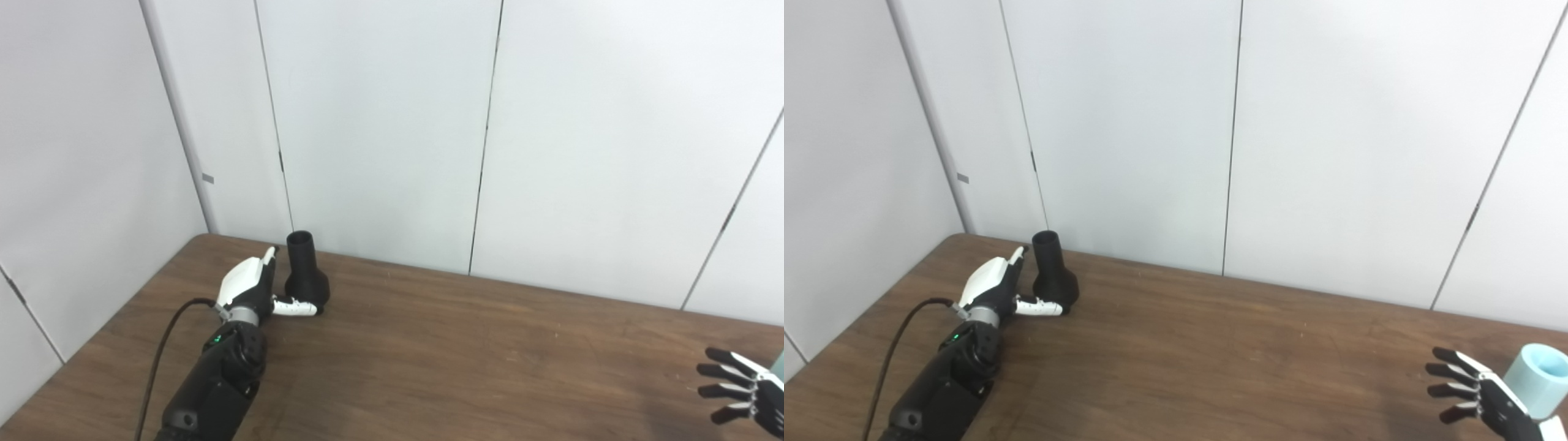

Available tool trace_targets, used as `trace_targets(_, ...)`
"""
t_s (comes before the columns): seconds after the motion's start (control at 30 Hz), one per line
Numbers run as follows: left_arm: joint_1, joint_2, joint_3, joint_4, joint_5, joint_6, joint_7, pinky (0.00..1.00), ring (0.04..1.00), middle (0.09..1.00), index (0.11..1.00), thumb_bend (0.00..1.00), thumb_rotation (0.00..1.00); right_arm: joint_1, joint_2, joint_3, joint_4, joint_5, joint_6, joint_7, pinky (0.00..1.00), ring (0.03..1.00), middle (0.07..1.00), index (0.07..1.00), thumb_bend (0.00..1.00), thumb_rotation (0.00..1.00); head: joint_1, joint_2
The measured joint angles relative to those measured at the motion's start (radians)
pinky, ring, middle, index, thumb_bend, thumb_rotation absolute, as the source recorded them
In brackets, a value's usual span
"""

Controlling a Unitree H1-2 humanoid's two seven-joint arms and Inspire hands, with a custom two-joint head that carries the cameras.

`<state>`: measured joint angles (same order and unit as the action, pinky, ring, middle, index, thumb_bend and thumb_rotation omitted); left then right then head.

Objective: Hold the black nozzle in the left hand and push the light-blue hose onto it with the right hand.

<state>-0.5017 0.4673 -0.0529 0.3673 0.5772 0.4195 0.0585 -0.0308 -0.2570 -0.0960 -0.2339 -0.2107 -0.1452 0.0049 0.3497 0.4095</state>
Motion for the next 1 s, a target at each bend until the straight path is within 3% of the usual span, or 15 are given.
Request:
trace_targets(0.27, -0.045, 0.011, -0.03, 0.058, -0.021, -0.045, -0.004, 0.76, 0.873, 0.834, 0.885, 0.97, 0.27, 0.001, -0.005, 0.0, 0.0, -0.006, 0.0, 0.001, 0.48, 0.64, 0.73, 0.782, 0.76, 0.0, 0.008, -0.002)
trace_targets(0.6, -0.057, 0.013, -0.081, 0.094, 0.006, -0.051, 0.012, 0.83, 0.847, 0.833, 0.836, 0.95, 0.24, 0.001, -0.01, -0.001, 0.0, -0.002, 0.0, 0.004, 0.49, 0.645, 0.734, 0.786, 0.76, 0.0, 0.002, -0.002)
trace_targets(0.93, -0.072, 0.019, -0.082, 0.124, 0.008, -0.064, 0.033, 0.71, 0.724, 0.666, 0.739, 0.93, 0.16, 0.001, -0.009, -0.002, -0.005, 0.0, 0.007, 0.004, 0.48, 0.638, 0.729, 0.781, 0.76, 0.0, -0.005, 0.009)
trace_targets(1.0, -0.072, 0.019, -0.082, 0.127, 0.008, -0.071, 0.043, 0.62, 0.661, 0.623, 0.684, 0.94, 0.16, 0.001, -0.008, -0.002, -0.013, -0.001, 0.017, 0.004, 0.48, 0.637, 0.728, 0.78, 0.76, 0.01, -0.006, 0.009)
